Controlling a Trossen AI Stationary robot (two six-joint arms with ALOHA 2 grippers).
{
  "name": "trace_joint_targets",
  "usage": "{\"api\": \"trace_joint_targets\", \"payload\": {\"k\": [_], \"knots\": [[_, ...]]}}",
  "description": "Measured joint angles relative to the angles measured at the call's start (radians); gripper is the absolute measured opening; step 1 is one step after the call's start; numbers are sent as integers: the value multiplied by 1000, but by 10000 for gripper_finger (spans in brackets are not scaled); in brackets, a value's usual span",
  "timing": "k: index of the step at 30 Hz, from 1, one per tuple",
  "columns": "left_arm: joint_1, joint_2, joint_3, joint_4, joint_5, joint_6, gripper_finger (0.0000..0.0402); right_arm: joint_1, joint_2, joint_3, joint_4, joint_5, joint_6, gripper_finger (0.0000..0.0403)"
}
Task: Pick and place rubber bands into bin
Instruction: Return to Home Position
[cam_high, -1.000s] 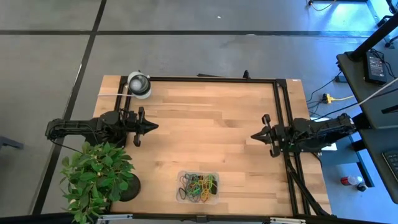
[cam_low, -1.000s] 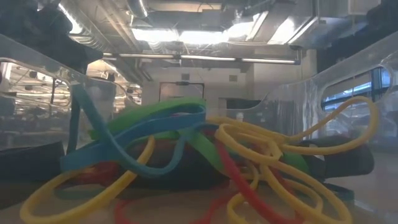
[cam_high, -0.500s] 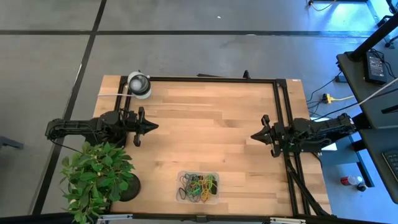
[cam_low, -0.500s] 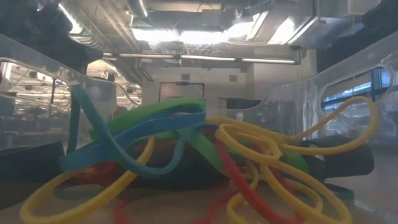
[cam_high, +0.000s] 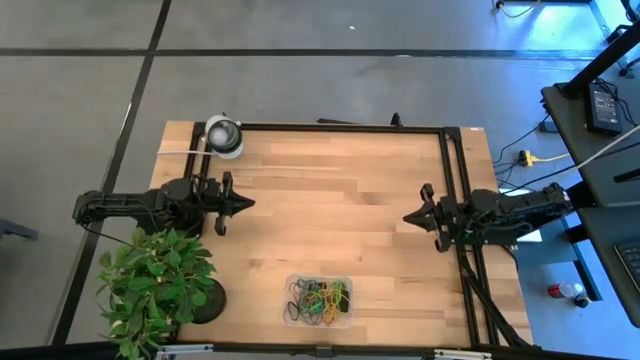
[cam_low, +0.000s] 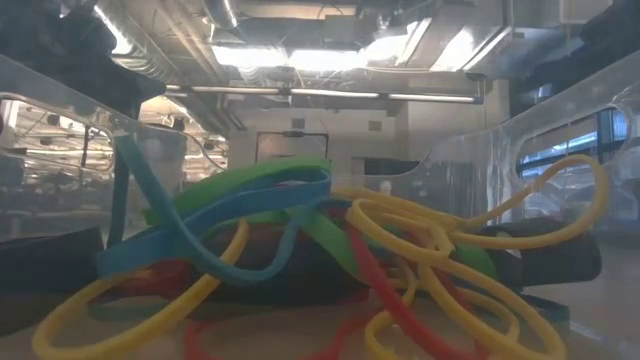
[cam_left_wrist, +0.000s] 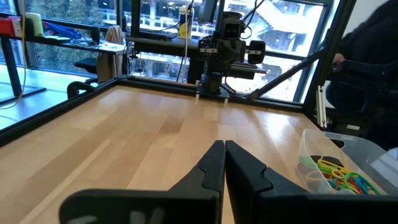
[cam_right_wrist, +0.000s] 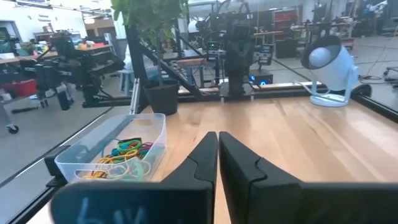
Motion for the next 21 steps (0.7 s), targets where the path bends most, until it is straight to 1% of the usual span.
{"api": "trace_joint_targets", "payload": {"k": [9, 17, 21], "knots": [[0, 0, 0, 0, 0, 0, 8, -54, 0, 0, 0, 0, -1, 21], [0, 0, 0, 0, 0, 0, 7, -160, 0, 0, 0, 0, -1, 21], [0, 0, 0, 0, 0, 0, 8, -174, 0, 1, 0, 0, 0, 21]]}}
